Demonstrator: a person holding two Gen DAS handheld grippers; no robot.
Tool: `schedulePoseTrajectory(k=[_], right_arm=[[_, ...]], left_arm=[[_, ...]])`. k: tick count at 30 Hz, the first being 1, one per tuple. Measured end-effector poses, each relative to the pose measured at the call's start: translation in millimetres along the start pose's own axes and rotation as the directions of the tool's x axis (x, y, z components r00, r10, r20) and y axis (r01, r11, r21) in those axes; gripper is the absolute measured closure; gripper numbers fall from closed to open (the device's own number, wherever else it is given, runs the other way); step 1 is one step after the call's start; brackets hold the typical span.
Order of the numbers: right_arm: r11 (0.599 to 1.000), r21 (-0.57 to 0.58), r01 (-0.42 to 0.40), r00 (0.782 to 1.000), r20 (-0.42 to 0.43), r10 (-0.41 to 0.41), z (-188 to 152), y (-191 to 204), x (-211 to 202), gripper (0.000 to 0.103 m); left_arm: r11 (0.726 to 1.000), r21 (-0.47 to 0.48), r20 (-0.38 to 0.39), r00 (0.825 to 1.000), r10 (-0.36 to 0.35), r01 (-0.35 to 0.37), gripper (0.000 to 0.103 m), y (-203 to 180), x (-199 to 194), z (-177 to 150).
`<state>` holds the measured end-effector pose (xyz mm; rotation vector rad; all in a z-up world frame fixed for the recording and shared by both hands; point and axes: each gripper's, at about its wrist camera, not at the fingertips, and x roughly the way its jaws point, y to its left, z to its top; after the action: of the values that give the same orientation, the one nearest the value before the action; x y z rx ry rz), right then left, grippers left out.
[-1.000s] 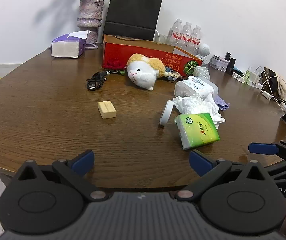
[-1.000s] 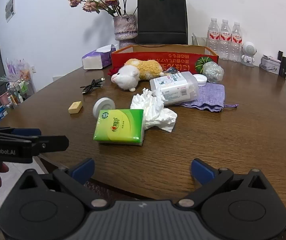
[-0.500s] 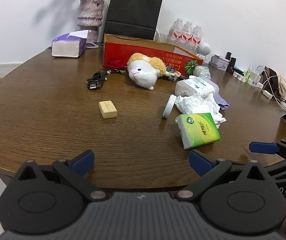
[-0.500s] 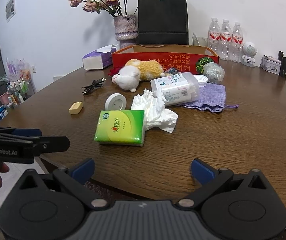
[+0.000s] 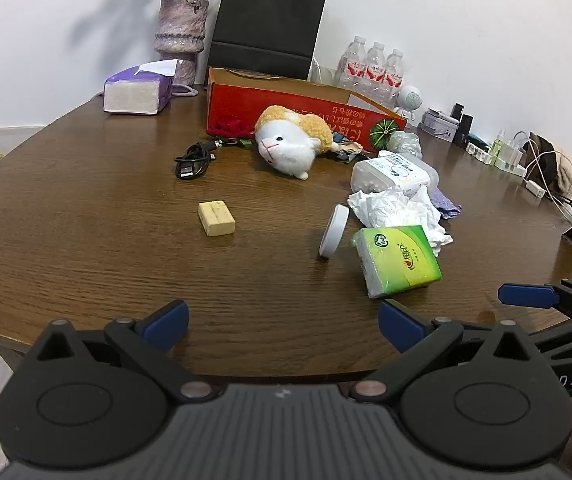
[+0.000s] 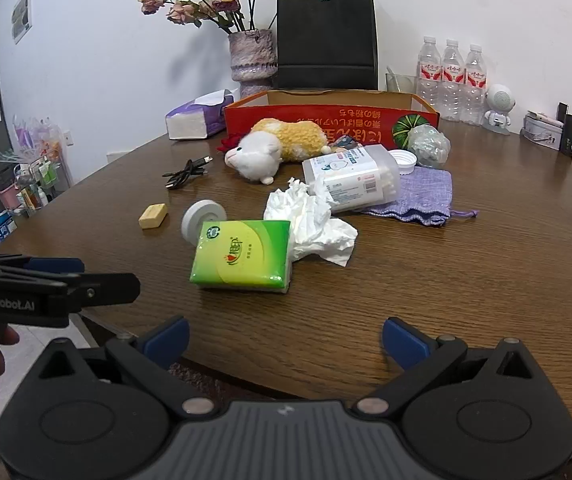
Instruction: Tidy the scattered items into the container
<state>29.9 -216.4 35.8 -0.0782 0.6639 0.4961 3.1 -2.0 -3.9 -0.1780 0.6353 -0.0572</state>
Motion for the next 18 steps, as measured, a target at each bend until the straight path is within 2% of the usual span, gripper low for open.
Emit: schedulePoseTrajectory(k=[18], right_arm=[[1.000, -0.006, -0.006, 1.000, -0.008, 0.006, -0.9, 3.7, 3.9, 0.000]], left_arm=[[1.000, -0.002, 0.002, 1.000, 0.001, -0.001, 0.000, 0.4, 2.4, -1.1]])
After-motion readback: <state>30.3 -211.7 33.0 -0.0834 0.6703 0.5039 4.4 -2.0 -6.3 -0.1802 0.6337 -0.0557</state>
